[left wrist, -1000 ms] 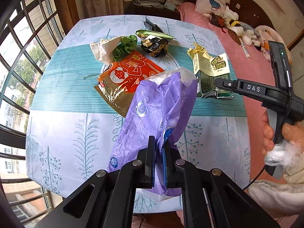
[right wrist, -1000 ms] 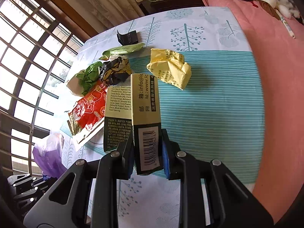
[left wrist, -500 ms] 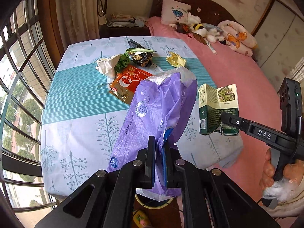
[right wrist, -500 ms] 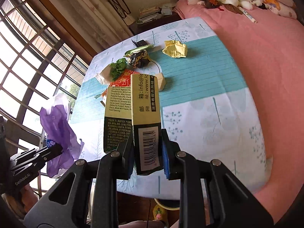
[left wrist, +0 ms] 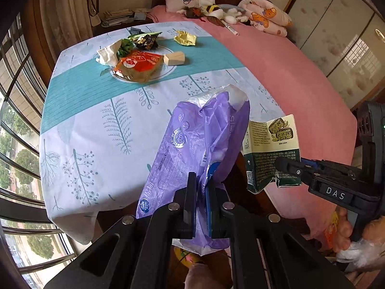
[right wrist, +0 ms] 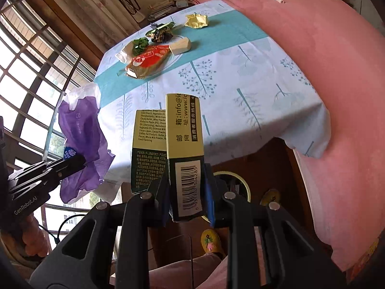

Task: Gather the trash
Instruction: 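Carry the purple bag and green-yellow box down over the trash bin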

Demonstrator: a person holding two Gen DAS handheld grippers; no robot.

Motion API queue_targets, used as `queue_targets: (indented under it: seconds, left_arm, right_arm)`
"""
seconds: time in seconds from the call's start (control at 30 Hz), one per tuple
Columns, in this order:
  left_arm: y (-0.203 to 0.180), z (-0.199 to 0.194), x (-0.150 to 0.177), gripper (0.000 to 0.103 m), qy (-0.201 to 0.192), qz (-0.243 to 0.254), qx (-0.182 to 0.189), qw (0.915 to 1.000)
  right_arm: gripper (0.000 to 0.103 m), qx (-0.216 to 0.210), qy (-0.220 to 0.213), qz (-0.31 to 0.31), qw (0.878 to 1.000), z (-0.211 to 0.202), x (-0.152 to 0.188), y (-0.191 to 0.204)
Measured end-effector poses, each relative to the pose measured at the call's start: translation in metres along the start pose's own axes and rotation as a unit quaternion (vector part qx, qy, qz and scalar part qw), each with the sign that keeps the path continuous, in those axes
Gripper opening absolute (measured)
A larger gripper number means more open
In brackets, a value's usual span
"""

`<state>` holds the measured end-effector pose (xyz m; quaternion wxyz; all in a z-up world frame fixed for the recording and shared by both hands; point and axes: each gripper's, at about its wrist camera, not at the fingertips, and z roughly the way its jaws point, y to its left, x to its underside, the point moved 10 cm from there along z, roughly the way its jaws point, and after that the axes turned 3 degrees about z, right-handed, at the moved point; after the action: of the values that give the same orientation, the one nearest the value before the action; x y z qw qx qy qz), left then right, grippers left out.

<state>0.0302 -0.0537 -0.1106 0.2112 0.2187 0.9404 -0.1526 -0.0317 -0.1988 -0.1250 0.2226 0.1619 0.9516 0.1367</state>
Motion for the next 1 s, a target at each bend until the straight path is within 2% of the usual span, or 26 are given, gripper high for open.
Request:
queue_targets:
  seconds: [0.23, 0.47, 0.77, 1.0]
  left_arm:
    - [-0.025, 0.031, 0.05, 0.005, 0.046, 0.001, 0.007, 0.9989]
    - [-0.04, 0.091, 0.104, 0.005, 0.096, -0.017, -0.006, 0.9952]
    - [-0.031, 0.22, 0.165, 0.005, 0.134, -0.085, -0.024, 0.9871]
    - [-0.01, 0.309, 0.192, 0.006, 0.145, -0.119, -0.052, 0.9808]
  right_arm:
    - [0.02, 0.026, 0.034, 0.003, 0.999, 0.009, 0.043, -0.019]
    - [0.02, 0.042, 0.094, 0.014, 0.995, 0.057, 0.085, -0.056]
    - [0.02, 0.084, 0.164, 0.026, 0.982, 0.18, 0.145, -0.128]
    - [0.02, 0.107, 0.187, 0.007, 0.976, 0.278, 0.177, -0.164]
